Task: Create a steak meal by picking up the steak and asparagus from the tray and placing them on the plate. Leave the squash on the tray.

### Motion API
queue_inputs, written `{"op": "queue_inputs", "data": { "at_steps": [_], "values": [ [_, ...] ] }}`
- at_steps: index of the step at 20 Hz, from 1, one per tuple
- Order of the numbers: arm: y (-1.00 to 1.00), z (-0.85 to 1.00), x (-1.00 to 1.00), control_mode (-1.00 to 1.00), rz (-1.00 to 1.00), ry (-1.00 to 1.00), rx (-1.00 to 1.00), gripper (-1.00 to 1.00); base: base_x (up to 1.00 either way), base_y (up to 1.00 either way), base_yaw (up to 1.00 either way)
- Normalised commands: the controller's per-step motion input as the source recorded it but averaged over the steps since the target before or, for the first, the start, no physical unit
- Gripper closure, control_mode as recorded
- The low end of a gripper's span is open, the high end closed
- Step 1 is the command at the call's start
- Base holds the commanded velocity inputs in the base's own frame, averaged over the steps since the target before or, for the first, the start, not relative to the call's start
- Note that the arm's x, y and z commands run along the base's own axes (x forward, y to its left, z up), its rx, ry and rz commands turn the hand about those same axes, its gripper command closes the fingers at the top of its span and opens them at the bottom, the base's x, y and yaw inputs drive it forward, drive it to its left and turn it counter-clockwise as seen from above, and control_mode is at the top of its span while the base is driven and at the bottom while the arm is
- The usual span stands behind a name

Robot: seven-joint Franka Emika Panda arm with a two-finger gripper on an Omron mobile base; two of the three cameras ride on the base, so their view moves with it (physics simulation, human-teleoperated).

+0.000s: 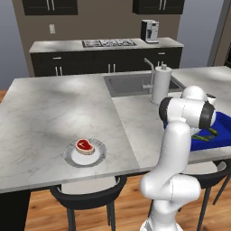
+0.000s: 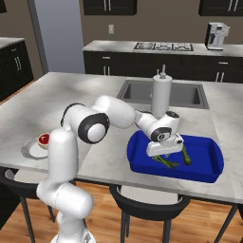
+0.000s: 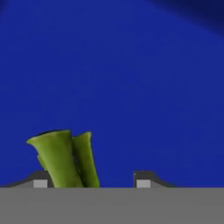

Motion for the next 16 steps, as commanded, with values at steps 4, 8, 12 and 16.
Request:
{"op": "queue_inputs", "data": {
  "at_steps": [4,8,12,16],
  "values": [
    [0.19,-0.46,-0.35,-1.0,0.0,0.0,-0.01,1.0,0.0,0.0,0.0],
    [0.12,-0.13,-0.23,-1.0,0.0,-0.02,0.0,1.0,0.0,0.0,0.0],
    [0.04,0.28,-0.25,-1.0,0.02,-0.04,0.0,1.0,0.0,0.0,0.0],
    [0.1,0.84,-0.3,-1.0,0.06,-0.1,0.0,1.0,0.0,0.0,0.0]
  ]
}}
